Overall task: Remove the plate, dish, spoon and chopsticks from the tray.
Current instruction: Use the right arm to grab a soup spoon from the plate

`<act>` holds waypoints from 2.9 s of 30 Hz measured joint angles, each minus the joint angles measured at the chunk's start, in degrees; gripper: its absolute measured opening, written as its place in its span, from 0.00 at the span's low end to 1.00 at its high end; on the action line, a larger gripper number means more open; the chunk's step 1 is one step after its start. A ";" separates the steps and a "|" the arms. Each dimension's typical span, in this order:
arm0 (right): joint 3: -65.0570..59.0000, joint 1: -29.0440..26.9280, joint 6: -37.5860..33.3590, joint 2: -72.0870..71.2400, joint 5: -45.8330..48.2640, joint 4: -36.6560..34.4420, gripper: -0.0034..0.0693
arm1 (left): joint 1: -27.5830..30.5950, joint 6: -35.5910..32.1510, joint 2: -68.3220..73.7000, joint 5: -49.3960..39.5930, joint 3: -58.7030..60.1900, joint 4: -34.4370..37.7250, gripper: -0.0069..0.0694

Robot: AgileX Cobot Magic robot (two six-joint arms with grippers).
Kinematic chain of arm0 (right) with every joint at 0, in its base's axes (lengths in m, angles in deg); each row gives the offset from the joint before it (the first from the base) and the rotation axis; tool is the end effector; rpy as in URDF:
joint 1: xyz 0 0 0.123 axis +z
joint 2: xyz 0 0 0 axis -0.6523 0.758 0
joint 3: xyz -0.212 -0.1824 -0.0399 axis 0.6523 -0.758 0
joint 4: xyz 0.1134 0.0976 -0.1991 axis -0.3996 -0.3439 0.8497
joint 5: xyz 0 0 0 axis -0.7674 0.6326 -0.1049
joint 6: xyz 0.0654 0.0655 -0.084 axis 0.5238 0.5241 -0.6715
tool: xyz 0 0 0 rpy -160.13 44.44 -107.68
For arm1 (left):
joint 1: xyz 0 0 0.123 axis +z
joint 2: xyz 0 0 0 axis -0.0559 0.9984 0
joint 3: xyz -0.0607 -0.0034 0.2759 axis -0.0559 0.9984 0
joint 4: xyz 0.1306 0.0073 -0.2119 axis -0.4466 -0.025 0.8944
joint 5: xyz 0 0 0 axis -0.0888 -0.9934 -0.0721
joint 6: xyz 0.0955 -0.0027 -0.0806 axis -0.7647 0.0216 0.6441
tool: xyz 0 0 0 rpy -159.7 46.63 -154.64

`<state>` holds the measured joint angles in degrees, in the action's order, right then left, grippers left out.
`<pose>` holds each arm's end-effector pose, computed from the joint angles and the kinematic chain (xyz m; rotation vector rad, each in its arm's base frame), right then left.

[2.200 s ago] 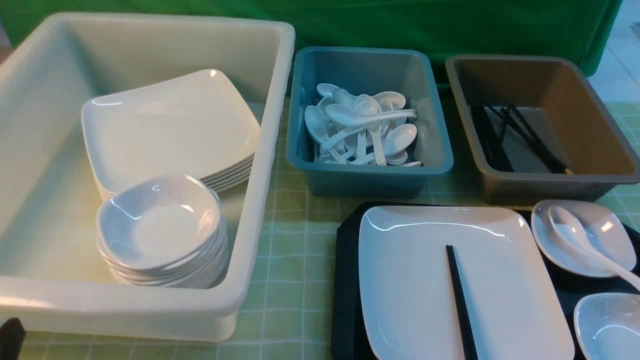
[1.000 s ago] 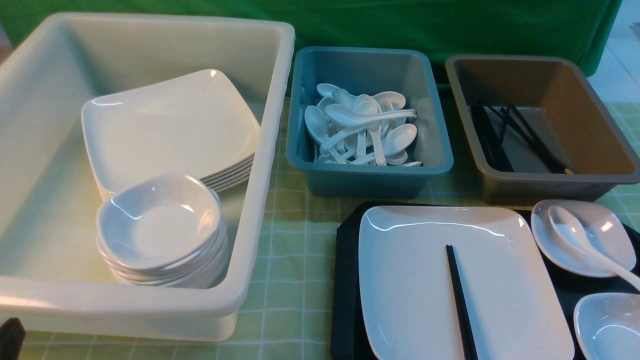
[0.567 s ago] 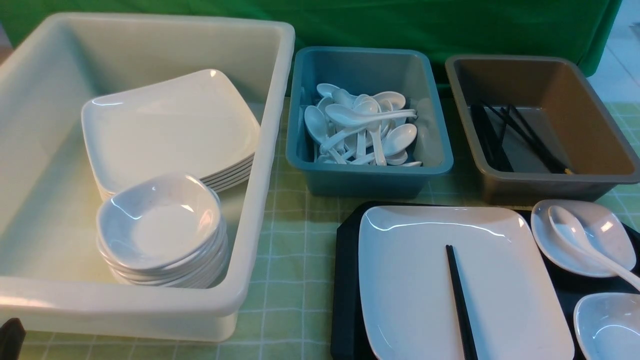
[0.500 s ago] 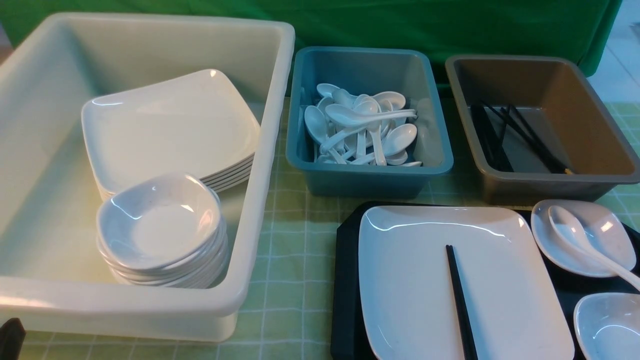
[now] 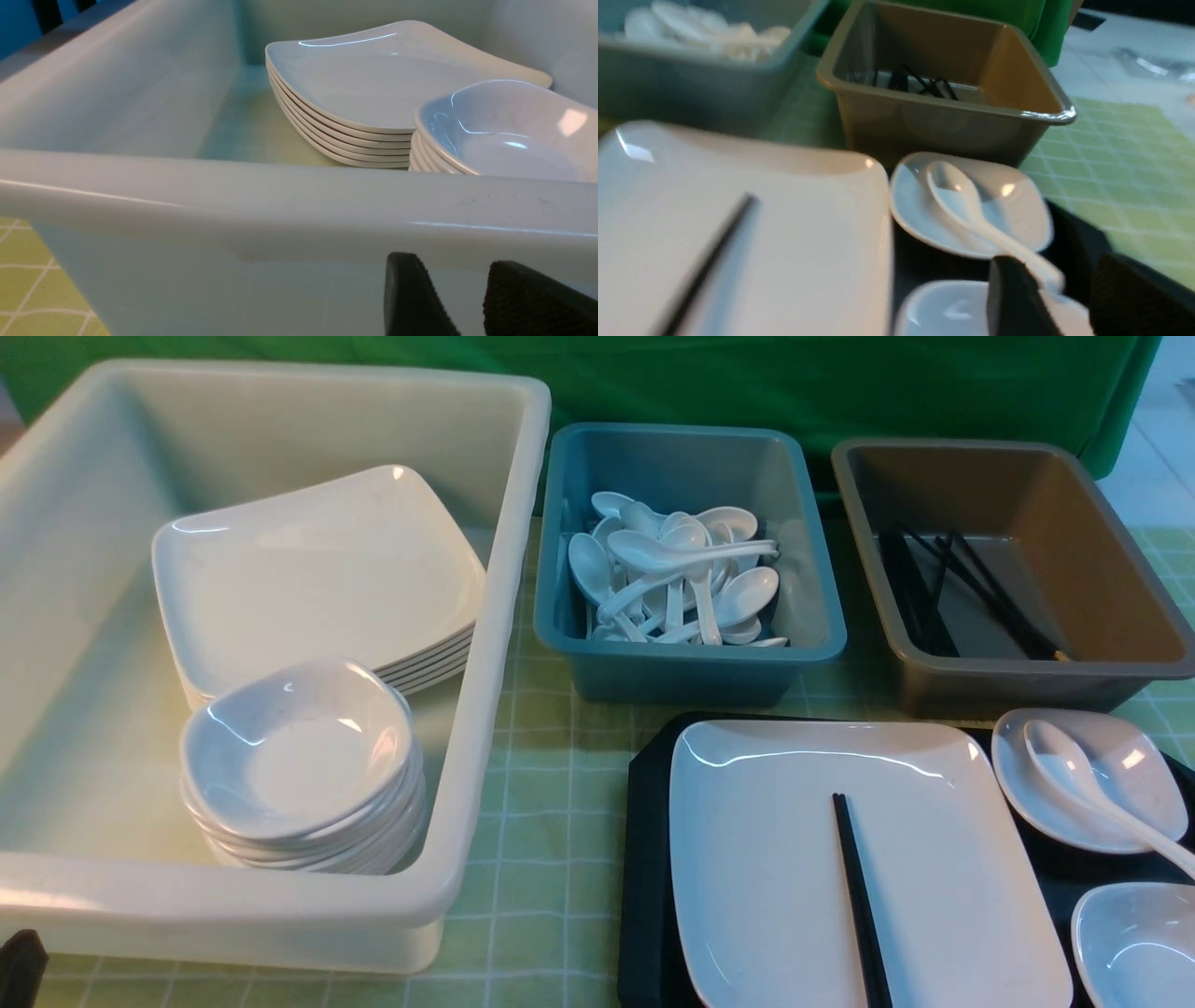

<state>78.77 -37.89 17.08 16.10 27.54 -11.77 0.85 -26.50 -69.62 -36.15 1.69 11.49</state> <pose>0.0898 0.0047 0.1888 0.0518 1.6906 0.1214 0.0893 0.0052 0.1859 -0.0427 1.7125 0.0555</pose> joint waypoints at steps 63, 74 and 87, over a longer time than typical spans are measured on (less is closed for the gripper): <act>66.43 0.00 -13.17 106.49 34.96 12.98 0.50 | 0.00 -0.49 0.00 0.00 0.00 0.00 0.38; 66.55 0.00 -13.17 107.24 34.40 13.12 0.31 | 0.00 -0.82 0.00 0.00 0.00 0.00 0.38; 66.55 0.63 -15.60 93.19 44.04 -0.47 0.31 | 0.00 -0.87 0.00 0.00 0.00 0.00 0.38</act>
<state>145.32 -37.26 1.48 109.29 71.58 -12.24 0.85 -27.37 -69.62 -36.15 1.69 11.49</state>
